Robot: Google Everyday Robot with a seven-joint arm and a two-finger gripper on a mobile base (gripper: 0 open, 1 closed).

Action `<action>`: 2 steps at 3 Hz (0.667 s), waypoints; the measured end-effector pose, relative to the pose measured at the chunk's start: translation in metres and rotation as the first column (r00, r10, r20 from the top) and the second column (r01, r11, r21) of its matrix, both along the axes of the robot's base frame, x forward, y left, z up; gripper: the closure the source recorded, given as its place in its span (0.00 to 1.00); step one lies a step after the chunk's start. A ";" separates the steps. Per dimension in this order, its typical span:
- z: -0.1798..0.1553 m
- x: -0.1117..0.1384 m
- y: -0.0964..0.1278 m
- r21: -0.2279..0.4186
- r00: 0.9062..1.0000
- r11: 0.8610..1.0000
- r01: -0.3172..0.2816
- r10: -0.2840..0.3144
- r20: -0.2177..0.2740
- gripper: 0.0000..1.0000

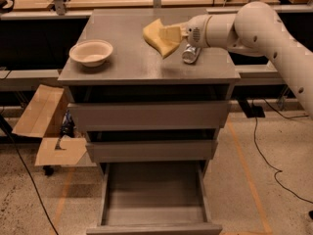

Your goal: Pick sponge from bottom drawer and place on counter

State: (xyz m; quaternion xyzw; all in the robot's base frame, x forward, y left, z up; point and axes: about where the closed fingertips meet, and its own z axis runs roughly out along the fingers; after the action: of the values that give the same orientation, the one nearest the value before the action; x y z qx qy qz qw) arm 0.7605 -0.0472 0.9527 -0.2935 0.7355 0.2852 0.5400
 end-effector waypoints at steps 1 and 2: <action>-0.001 0.000 0.002 0.000 1.000 1.000 -0.003 0.003 -0.001 0.59; -0.002 0.000 0.005 0.001 1.000 1.000 -0.008 0.008 -0.003 0.36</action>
Offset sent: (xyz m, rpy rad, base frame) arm 0.0000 0.0021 -0.0009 0.0003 0.0012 0.0031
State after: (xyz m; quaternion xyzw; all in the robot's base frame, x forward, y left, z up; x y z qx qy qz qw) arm 0.7606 -0.0418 0.9507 -0.2957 0.7350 0.2879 0.5380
